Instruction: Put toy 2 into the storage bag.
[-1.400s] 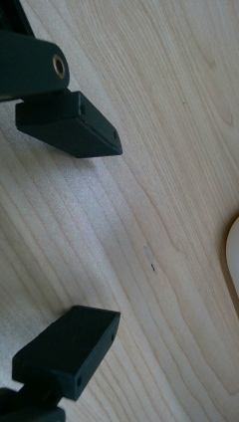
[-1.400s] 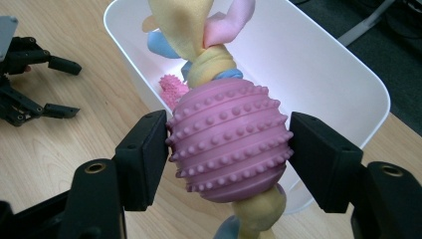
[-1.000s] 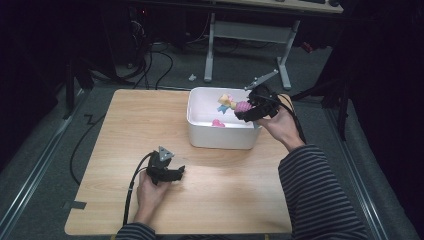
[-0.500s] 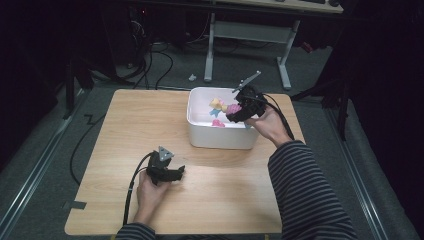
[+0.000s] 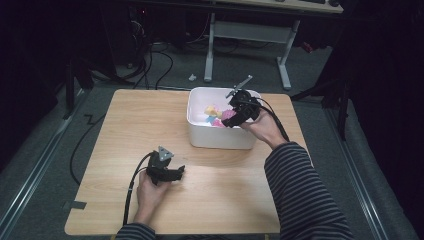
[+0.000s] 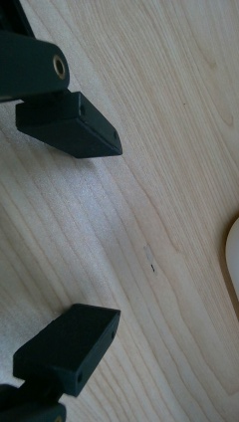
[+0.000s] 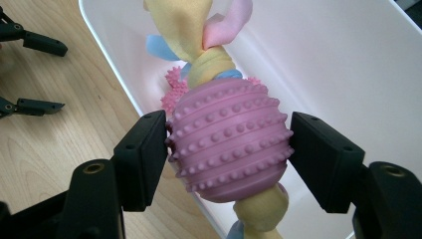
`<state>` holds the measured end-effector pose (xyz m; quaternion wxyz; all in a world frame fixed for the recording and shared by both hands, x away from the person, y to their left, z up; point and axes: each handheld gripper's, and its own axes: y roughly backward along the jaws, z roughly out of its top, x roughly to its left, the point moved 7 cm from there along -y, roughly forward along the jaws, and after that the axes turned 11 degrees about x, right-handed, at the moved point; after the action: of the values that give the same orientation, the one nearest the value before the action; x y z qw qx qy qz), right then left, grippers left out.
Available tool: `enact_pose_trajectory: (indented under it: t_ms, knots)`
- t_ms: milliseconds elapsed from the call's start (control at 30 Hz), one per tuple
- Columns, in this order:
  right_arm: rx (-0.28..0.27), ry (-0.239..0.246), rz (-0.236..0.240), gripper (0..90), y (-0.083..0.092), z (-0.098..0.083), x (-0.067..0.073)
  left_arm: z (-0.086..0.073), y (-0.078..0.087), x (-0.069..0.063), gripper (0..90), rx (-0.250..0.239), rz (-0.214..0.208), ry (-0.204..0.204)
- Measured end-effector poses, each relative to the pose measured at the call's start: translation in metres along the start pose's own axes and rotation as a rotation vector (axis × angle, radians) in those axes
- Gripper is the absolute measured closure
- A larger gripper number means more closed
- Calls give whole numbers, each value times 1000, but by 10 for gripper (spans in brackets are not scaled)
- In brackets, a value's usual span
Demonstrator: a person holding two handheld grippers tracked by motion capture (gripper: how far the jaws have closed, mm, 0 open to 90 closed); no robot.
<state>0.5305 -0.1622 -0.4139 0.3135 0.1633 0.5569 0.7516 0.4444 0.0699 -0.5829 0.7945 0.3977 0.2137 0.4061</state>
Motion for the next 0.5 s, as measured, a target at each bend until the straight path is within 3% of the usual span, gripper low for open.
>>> enact_pose_trajectory:
  t_ms: [233,500]
  knots:
    - [-26,-10,15,293,2,-1,-1,0,0,0,217,-1,-1,1]
    - [-132,-43,-17,316,20,-13,-4,0,0,0,217,-3,-2,4]
